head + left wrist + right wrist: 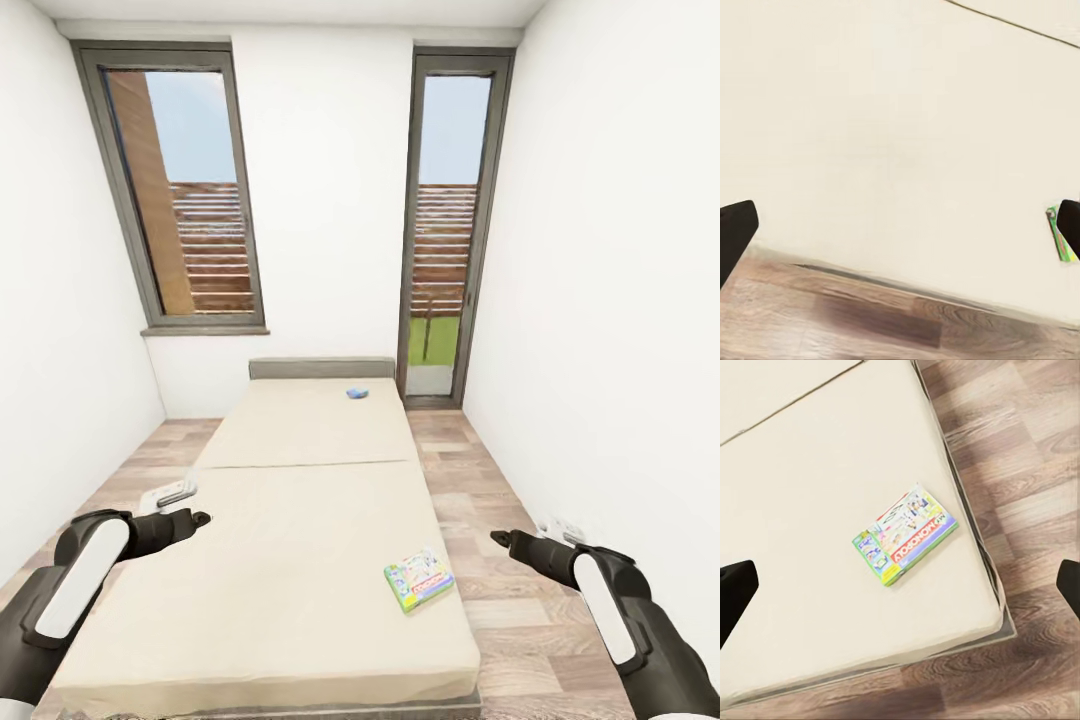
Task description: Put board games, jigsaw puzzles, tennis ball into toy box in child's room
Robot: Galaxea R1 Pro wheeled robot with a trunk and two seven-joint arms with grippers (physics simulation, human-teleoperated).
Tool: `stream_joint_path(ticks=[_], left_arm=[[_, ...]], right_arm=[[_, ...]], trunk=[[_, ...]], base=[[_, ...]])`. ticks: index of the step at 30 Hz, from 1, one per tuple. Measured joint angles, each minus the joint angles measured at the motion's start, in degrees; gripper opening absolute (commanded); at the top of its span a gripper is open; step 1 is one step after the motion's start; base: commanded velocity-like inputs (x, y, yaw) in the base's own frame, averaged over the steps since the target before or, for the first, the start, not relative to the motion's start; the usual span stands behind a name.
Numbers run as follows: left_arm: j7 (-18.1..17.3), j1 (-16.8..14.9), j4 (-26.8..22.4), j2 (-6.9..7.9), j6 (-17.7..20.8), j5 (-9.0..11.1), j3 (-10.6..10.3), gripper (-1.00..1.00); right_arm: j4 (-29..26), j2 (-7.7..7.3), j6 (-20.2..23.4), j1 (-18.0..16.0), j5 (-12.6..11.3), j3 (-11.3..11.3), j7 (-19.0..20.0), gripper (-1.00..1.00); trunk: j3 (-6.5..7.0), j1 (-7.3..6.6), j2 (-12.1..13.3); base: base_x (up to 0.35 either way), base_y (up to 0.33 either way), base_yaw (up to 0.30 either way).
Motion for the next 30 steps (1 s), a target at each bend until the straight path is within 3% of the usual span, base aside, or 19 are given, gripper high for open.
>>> stream_joint_path(ticks=[1,6,11,19,22,23,25,30], left_arm=[[2.8,0.0,0.0,-0.47,-0.2,-0.1,-0.1,1.00],[6.6,0.0,-0.1,-1.13,-0.6,-0.1,-0.4,1.00],[7.1,0.0,-0.3,-2.56,-0.7,-0.2,-1.8,1.00],[7.0,0.0,-0.2,-2.99,-0.8,-0.1,-2.3,1.00],[5.6,0.0,0.0,-2.95,-0.8,0.2,-2.3,1.00],[1.0,0.0,0.1,-2.92,-0.7,0.0,-2.3,1.00],[-1.4,0.0,0.1,-2.88,-0.7,-0.2,-2.4,1.00],[-3.8,0.0,0.2,-2.76,-0.6,-0.3,-2.5,1.00]], right_arm=[[0.0,0.00,0.0,0.0,0.0,0.1,0.0,1.00],[-0.4,-0.05,-0.1,0.0,0.1,0.3,0.0,1.00],[-0.4,0.11,-0.3,0.0,0.1,0.6,-0.2,1.00],[-0.5,0.25,-0.5,0.0,0.2,1.1,0.0,1.00],[-0.5,0.20,-0.3,0.1,-0.1,1.0,0.2,1.00],[-0.8,0.18,-0.1,0.2,-0.4,0.9,0.3,1.00],[-0.9,0.18,-0.1,0.2,-0.4,0.9,0.4,1.00],[-1.1,0.20,-0.4,0.3,-0.5,1.1,0.4,1.00]], trunk=[[-0.06,0.00,0.0],[-0.20,0.00,0.0],[-0.22,0.00,0.0],[-0.23,0.00,0.0],[-0.23,0.00,0.0],[-0.23,-0.01,0.0],[-0.23,-0.01,0.0],[-0.23,-0.01,0.0]], base=[[0.000,0.000,0.000],[0.000,0.000,0.000],[0.000,0.000,0.000],[0.000,0.000,0.000],[0.024,0.000,0.000],[0.061,0.000,0.000],[0.067,0.000,0.000],[0.071,0.000,0.000]])
